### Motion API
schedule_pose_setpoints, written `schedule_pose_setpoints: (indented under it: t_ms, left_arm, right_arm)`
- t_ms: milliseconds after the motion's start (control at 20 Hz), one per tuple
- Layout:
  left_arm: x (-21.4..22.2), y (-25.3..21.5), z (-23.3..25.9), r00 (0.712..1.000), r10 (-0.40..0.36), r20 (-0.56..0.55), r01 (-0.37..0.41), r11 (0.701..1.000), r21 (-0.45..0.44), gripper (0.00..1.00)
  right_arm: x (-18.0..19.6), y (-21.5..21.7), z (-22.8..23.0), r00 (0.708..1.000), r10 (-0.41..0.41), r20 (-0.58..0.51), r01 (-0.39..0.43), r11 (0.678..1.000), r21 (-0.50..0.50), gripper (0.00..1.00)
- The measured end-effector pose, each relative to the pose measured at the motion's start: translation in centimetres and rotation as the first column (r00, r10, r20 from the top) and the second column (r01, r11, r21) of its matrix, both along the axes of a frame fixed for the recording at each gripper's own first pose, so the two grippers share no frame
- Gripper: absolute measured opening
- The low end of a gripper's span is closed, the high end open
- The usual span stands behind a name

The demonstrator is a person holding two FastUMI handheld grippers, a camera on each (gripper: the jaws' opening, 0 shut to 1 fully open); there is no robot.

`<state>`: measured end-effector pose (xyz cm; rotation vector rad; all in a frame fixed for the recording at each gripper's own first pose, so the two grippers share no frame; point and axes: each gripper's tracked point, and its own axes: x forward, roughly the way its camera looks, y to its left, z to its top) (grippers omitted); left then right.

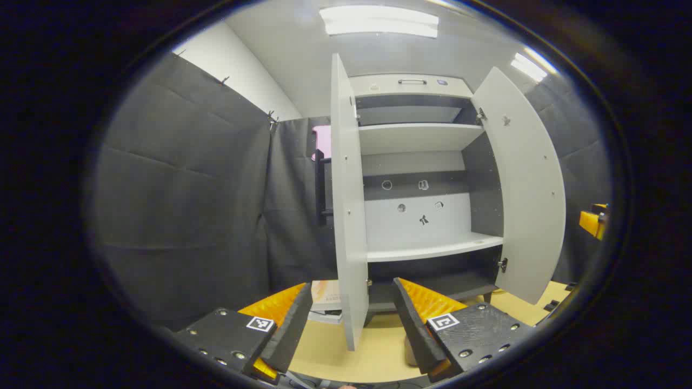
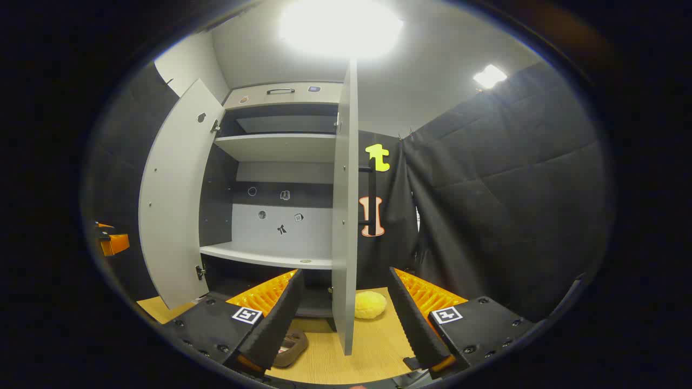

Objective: Grab one shoe with the right hand and put it into the shoe cabinet, grab the other shoe with the left hand and put it into the shoe cabinet; then close the right door with the right hand and the left door with the left hand.

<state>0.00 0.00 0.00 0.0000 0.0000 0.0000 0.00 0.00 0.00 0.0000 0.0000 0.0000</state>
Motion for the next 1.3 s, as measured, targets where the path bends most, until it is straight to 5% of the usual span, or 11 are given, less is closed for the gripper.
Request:
schedule_pose_setpoints:
  t_ms: [50, 100, 750, 850, 1300]
  left_arm:
    - [0.0, -0.1, 0.1, 1.0, 0.0, 0.004, 0.0, 1.0, 0.003, 0.8]
    - [0.1, -0.1, 0.1, 1.0, -0.001, 0.006, 0.001, 1.0, 0.005, 0.87]
    - [0.8, -3.4, 1.3, 1.0, -0.017, 0.025, 0.016, 0.999, 0.036, 0.94]
    - [0.9, -3.9, 1.4, 1.0, -0.008, 0.026, 0.007, 0.999, 0.036, 0.8]
    - [-0.8, -5.4, 1.2, 0.996, 0.088, 0.02, -0.089, 0.993, 0.075, 0.86]
  right_arm:
    - [0.0, -0.1, 0.2, 1.0, -0.001, 0.002, 0.001, 1.0, -0.001, 0.96]
    - [0.1, -0.2, 0.2, 1.0, -0.002, 0.003, 0.002, 1.0, 0.001, 0.98]
    - [1.6, -0.3, -1.0, 0.999, 0.04, -0.02, -0.04, 0.999, -0.001, 0.96]
    - [2.0, 0.6, -1.2, 0.997, 0.079, -0.022, -0.079, 0.997, -0.024, 0.96]
    - [4.0, 9.1, -6.1, 0.93, 0.341, -0.134, -0.342, 0.939, 0.013, 0.98]
